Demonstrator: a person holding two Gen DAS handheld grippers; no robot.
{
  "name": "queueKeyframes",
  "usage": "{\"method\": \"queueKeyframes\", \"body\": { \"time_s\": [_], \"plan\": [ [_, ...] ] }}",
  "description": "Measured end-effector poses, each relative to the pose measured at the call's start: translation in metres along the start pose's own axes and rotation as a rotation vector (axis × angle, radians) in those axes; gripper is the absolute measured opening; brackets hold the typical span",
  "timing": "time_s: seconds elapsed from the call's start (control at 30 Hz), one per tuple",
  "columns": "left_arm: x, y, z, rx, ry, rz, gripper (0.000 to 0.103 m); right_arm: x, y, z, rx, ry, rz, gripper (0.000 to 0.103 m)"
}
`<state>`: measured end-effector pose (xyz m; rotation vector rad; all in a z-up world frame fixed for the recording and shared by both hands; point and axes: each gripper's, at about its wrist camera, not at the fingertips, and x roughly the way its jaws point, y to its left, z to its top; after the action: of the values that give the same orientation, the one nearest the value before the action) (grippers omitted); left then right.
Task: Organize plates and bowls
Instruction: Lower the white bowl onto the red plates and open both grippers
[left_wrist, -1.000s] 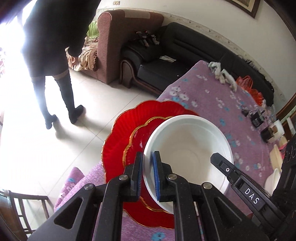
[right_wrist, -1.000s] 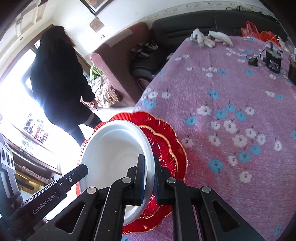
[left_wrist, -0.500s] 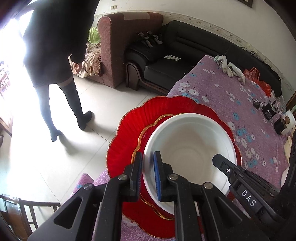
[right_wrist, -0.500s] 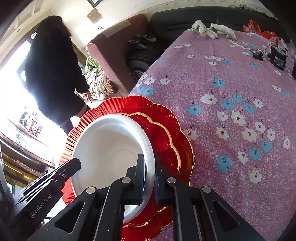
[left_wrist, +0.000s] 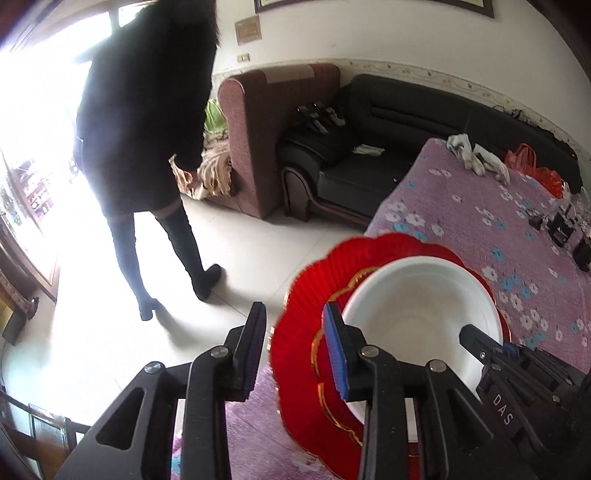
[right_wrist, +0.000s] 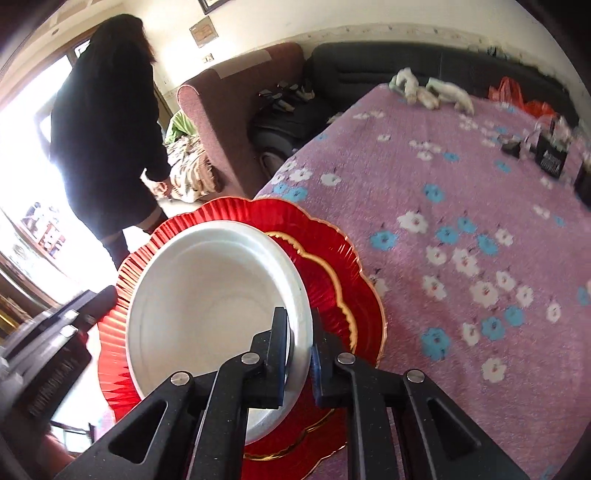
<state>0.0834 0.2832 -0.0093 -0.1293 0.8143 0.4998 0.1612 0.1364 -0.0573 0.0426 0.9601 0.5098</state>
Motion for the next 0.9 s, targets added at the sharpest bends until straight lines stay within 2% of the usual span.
{"method": "queueKeyframes", "body": {
  "time_s": [0.27, 0.33, 0.4, 0.47, 0.63, 0.7, 0.77, 0.9],
  "plan": [
    [-0.020, 0.013, 0.004, -0.019, -0.080, -0.005, 0.033, -0.018, 0.009, 0.002, -0.095, -0.130, -0.136, 0.016],
    [-0.026, 0.016, 0.004, -0.028, -0.106, -0.012, 0.033, -0.019, 0.010, 0.002, -0.106, -0.135, -0.133, 0.026],
    [-0.032, 0.017, 0.004, -0.026, -0.129, -0.005, 0.034, -0.018, 0.014, 0.000, -0.129, -0.135, -0.142, 0.029],
    [-0.040, 0.020, 0.004, -0.035, -0.164, -0.005, 0.036, -0.016, 0.018, -0.001, -0.158, -0.135, -0.158, 0.030],
    [-0.053, 0.025, 0.005, -0.056, -0.225, -0.001, 0.037, -0.015, 0.033, -0.008, -0.252, -0.144, -0.138, 0.030],
    [-0.057, 0.027, 0.006, -0.060, -0.241, 0.001, 0.038, -0.018, 0.040, -0.011, -0.300, -0.174, -0.176, 0.030],
    [-0.060, 0.029, 0.007, -0.068, -0.253, 0.006, 0.040, -0.023, 0.045, -0.013, -0.333, -0.211, -0.224, 0.034],
    [-0.062, 0.029, 0.007, -0.070, -0.260, 0.007, 0.041, -0.035, 0.048, -0.014, -0.372, -0.292, -0.297, 0.054]
  ]
}}
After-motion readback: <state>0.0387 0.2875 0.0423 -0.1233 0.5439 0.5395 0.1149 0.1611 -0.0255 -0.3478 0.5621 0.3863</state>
